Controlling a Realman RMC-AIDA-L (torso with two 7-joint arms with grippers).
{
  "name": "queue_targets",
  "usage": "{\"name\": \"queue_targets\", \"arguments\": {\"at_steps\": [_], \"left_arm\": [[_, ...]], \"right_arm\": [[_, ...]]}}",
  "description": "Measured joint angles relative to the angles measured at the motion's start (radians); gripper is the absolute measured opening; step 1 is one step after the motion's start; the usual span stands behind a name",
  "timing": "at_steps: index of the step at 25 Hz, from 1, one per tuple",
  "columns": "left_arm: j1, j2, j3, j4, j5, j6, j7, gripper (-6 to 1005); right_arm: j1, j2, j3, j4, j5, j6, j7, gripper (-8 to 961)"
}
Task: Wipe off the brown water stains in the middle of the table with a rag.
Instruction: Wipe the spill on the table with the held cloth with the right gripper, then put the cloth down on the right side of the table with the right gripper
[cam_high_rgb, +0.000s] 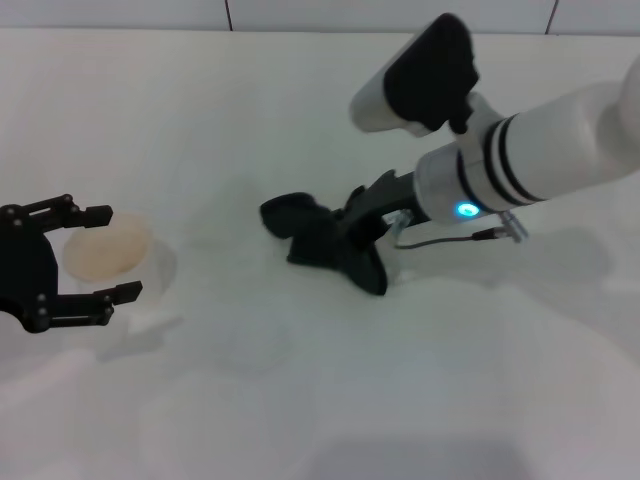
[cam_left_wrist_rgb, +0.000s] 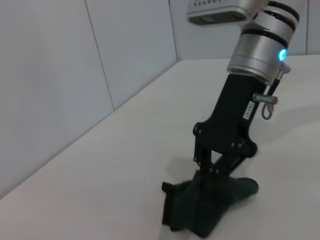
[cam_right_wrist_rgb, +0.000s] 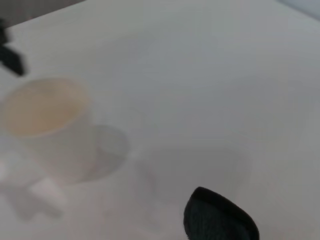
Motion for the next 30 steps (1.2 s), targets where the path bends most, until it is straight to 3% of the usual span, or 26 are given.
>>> {"name": "queue_targets", "arguments": {"at_steps": [6, 13, 17, 20, 30], "left_arm": [[0.005, -0.001, -0.002, 0.0, 0.0, -0.001, 0.0, 862], [0.006, -0.003, -0.003, 0.0, -0.002, -0.002, -0.003, 862], [0.008, -0.003, -0.004, 0.0, -0.003, -0.002, -0.005, 862], [0.009, -0.003, -0.004, 0.0, -0.003, -0.002, -0.005, 862], [0.009, -0.003, -0.006, 0.001, -0.005, -0.002, -0.002, 862]], "right_arm": [[-0.076, -0.006, 0.075, -0.03, -0.03, -0.008, -0.006, 93], [-0.239, -0.011, 0.143, -0.188, -0.031, -0.086, -0.068, 94], [-0.291, -0.015, 0.16, -0.227, -0.026, -0.105, -0.093, 94], [-0.305, -0.014, 0.166, -0.23, -0.02, -0.107, -0.114, 95], [-0.317, -0.012, 0.18, -0.256, -0.017, -0.109, -0.156, 272]]}}
